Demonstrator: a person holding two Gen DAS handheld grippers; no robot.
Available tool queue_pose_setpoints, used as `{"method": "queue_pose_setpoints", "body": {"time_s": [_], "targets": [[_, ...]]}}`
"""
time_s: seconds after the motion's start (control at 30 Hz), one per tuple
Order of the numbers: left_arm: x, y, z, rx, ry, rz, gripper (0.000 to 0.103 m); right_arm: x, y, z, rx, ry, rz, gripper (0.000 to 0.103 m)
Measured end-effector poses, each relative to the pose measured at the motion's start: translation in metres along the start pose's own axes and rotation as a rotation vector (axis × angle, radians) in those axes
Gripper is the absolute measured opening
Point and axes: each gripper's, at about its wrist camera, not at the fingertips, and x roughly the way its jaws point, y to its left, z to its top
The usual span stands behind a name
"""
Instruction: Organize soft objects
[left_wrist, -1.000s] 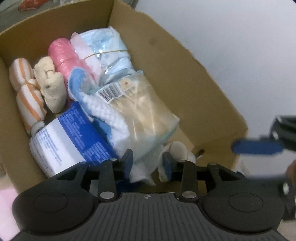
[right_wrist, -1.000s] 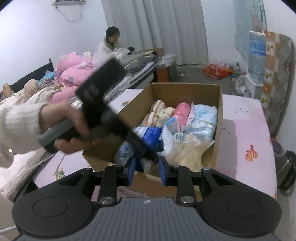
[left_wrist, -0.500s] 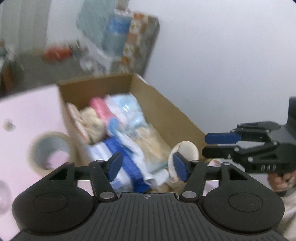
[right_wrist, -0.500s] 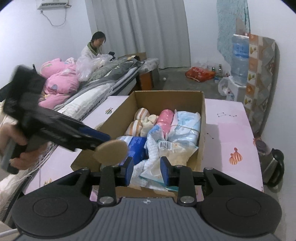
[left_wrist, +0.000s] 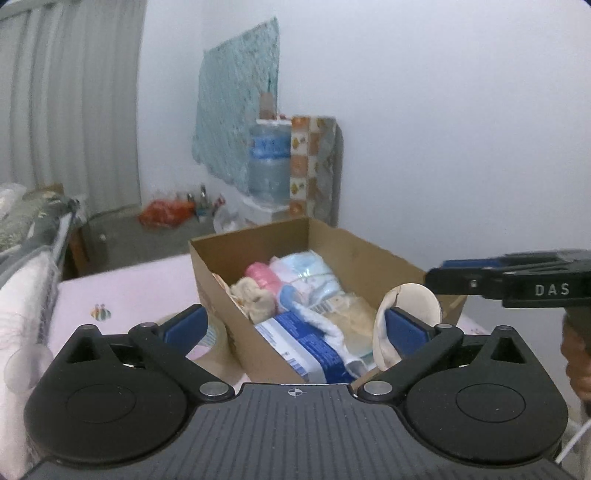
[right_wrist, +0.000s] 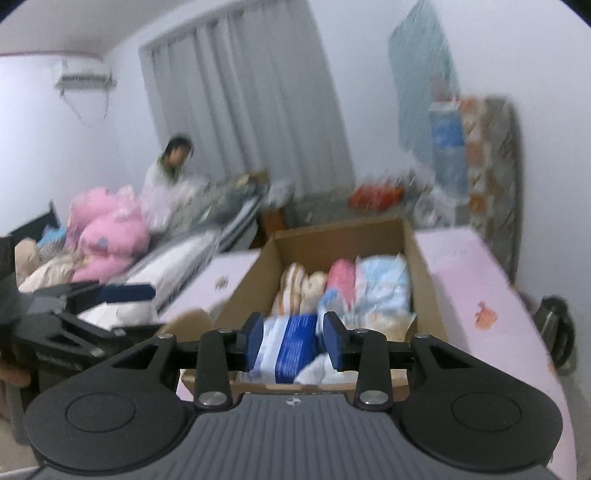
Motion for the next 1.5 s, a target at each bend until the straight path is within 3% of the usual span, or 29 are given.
{"method": "queue_pose_setpoints", "body": {"time_s": [0.1,0.23,0.4,0.63,0.77,0.97,1.5], "targets": [[-0.007,0.003,-0.011,-0.015,-0.048,-0.004,0.103,-0.016,0.006,-0.012,0.031,-0.046,-0.045,0.026],[-0.011,0.004,-0.012,0.016,-0.031,-0.023,0.103,-0.025,0.009,-0.017,0.067,-0.052,-0.076,0.026],[-0.014,0.005,-0.017,0.029,-0.04,0.013,0.103,-0.026,0.008,-0.025,0.086,-0.029,-0.165,0.026],[-0.012,0.008,-0.022,0.025,-0.028,0.005,0.103,-0.038,0.012,-0.033,0.048,-0.052,-0.246,0.026],[-0.009,0.008,-0.024,0.027,-0.011,0.005,0.103,-0.04,0.008,-0.035,0.061,-0.047,-0.24,0.026],[-0.006,0.004,-0.027,0.068,-0.004,0.069,0.103,-0.031,0.002,-0.038,0.082,-0.021,-0.247,0.026],[-0.001,0.002,-0.032,0.07,0.027,0.065,0.103,-0.019,0.003,-0.046,0.056,0.021,-0.274,0.027]]}}
